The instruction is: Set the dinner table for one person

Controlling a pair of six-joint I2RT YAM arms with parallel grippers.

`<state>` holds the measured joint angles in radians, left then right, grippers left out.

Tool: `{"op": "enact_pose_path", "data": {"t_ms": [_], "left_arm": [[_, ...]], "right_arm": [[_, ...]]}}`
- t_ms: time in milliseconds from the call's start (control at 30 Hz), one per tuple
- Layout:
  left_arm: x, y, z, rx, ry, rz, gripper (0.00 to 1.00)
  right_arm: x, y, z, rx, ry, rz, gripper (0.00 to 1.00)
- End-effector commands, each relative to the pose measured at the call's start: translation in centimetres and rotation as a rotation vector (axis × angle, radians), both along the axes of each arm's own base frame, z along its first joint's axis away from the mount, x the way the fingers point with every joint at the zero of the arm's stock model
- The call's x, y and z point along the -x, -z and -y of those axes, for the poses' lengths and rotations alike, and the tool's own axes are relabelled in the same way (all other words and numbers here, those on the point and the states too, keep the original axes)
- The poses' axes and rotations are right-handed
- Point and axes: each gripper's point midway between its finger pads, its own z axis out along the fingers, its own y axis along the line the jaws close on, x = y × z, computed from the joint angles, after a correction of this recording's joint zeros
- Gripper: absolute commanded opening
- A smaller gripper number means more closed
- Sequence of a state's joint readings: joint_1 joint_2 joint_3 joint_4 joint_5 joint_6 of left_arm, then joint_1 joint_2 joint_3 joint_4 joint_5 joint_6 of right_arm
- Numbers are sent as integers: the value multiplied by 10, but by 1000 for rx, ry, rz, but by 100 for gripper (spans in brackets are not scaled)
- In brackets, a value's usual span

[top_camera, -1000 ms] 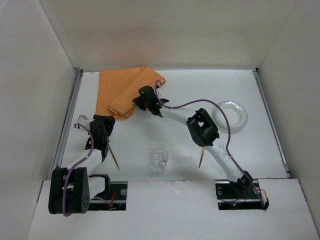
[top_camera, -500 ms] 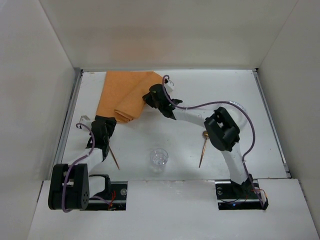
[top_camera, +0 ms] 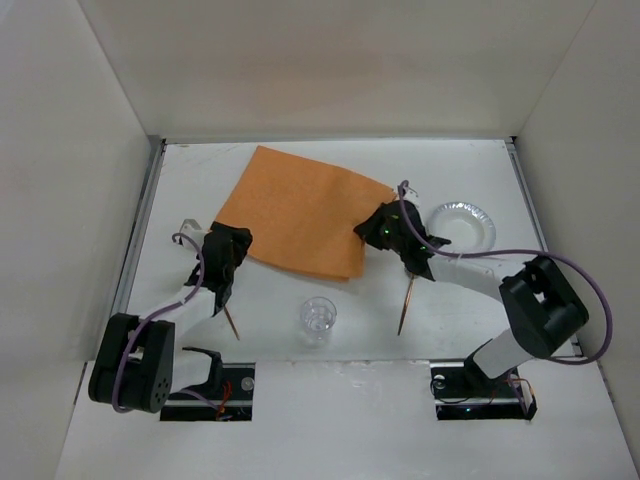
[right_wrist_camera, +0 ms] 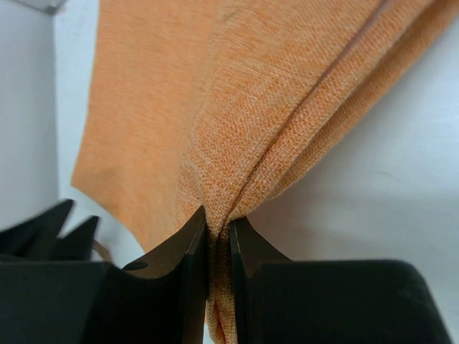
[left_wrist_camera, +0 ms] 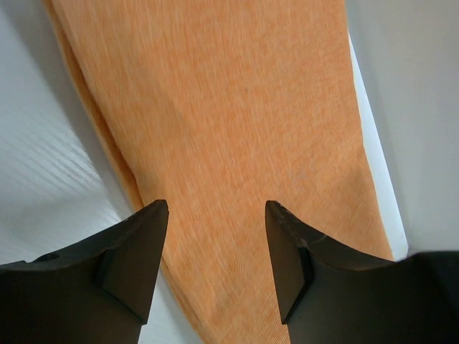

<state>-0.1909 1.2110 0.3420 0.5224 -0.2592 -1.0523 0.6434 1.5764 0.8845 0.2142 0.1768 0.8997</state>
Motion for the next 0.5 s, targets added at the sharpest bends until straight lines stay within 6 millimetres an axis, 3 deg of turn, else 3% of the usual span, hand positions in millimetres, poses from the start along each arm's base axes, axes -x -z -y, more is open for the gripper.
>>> {"op": "enact_pose_path", "data": {"t_ms": [0, 67, 167, 300, 467], "left_arm": [[-14, -22, 0, -49, -21, 47, 53], [-16, -23, 4, -69, -7, 38, 53], [-19, -22, 12, -104, 27, 21, 53], [-23, -21, 14, -158, 54, -17, 53], [-16, -10, -5, -297, 17, -127, 53]], "right_arm": [[8, -10, 22, -36, -55, 43, 17], [15, 10, 38, -23, -49, -6, 17], [9, 30, 60, -10, -15, -54, 16], [-5, 41, 86, 11, 39, -79, 15], [-26, 46, 109, 19, 123, -88, 22]]}}
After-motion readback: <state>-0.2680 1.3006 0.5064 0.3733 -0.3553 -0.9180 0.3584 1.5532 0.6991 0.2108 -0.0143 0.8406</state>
